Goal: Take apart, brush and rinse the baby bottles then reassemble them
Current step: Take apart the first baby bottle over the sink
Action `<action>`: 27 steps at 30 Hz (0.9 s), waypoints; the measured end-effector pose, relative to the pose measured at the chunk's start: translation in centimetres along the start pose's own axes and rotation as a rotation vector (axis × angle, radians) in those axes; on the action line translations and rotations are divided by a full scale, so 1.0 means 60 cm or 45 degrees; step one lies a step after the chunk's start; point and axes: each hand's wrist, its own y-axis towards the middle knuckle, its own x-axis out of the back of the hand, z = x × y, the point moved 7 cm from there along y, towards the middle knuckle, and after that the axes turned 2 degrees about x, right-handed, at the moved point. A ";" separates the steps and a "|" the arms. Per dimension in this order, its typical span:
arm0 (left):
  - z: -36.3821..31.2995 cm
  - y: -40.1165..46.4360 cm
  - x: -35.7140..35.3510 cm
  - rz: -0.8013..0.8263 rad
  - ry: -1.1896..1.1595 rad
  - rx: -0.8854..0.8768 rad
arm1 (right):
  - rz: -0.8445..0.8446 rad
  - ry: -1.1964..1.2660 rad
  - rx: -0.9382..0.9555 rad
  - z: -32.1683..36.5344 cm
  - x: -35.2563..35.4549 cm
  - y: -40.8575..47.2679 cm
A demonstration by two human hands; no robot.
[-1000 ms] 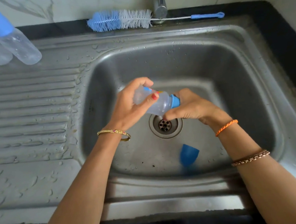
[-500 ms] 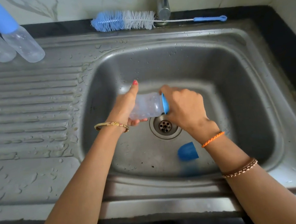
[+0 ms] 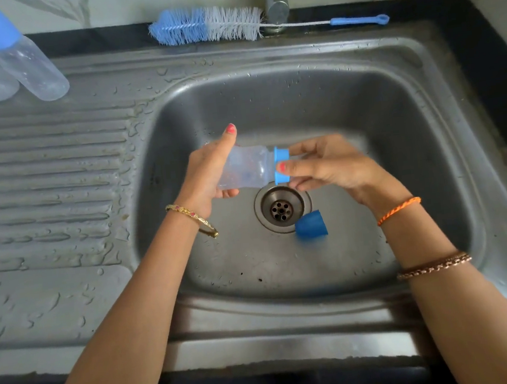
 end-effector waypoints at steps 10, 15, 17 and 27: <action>0.030 0.022 0.038 -0.081 -0.246 0.250 | -0.277 -0.649 0.541 0.029 0.029 0.003; 0.025 0.019 0.010 0.013 0.141 0.059 | -0.178 -1.329 0.270 -0.015 0.017 0.015; 0.035 0.019 -0.002 0.067 0.349 0.018 | -0.125 -1.481 0.137 -0.036 0.012 0.019; 0.062 0.036 -0.014 0.186 1.207 -0.245 | 0.463 -1.505 -0.450 -0.158 -0.028 0.023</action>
